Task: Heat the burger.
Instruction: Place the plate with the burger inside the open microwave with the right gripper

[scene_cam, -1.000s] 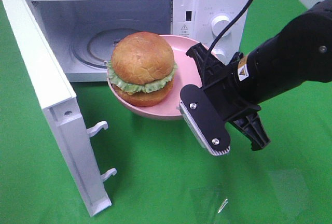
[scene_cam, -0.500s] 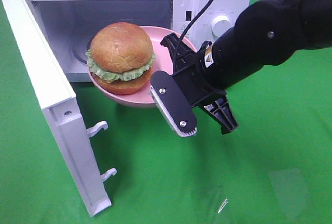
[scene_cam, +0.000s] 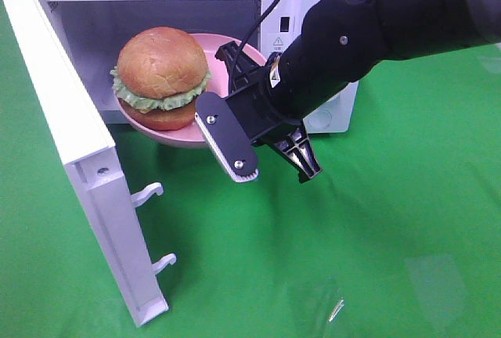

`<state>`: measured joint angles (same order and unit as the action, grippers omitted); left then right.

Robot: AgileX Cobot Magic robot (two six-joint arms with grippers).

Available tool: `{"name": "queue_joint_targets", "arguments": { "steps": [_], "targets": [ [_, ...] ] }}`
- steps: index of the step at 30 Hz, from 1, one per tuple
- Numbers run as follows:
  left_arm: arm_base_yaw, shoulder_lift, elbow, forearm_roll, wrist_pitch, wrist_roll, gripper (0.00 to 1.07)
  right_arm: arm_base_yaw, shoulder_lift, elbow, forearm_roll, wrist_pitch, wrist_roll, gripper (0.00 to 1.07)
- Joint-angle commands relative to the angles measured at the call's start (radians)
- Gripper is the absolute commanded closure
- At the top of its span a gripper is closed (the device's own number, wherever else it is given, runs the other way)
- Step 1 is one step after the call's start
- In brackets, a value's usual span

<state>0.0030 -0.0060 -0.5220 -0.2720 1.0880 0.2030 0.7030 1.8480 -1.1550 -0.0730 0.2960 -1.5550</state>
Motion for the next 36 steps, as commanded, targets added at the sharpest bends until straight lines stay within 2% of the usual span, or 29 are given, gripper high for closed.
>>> {"name": "queue_joint_targets", "arguments": {
  "steps": [1,21,26,31,33,35,36],
  "targets": [
    [-0.004,-0.016,0.004,-0.001,-0.013,0.002,0.09,0.002,0.016,-0.050,0.009,-0.041,0.026,1.07],
    [-0.004,-0.016,0.004,-0.001,-0.013,0.002,0.09,-0.004,0.183,-0.300,0.035,0.105,0.058,1.07],
    [-0.004,-0.016,0.004,-0.001,-0.013,0.002,0.09,-0.004,0.248,-0.401,0.030,0.139,0.115,1.07],
    [-0.004,-0.016,0.004,-0.001,-0.013,0.002,0.09,-0.004,0.299,-0.482,-0.001,0.158,0.187,1.07],
    [-0.004,-0.016,0.004,-0.001,-0.013,0.002,0.09,-0.004,0.299,-0.482,-0.001,0.158,0.187,1.07],
    [-0.004,-0.016,0.004,-0.001,-0.013,0.002,0.09,-0.004,0.347,-0.554,-0.049,0.196,0.253,1.07],
    [-0.004,-0.016,0.004,-0.001,-0.013,0.002,0.09,-0.004,0.347,-0.554,-0.049,0.196,0.253,1.07]
  ]
}}
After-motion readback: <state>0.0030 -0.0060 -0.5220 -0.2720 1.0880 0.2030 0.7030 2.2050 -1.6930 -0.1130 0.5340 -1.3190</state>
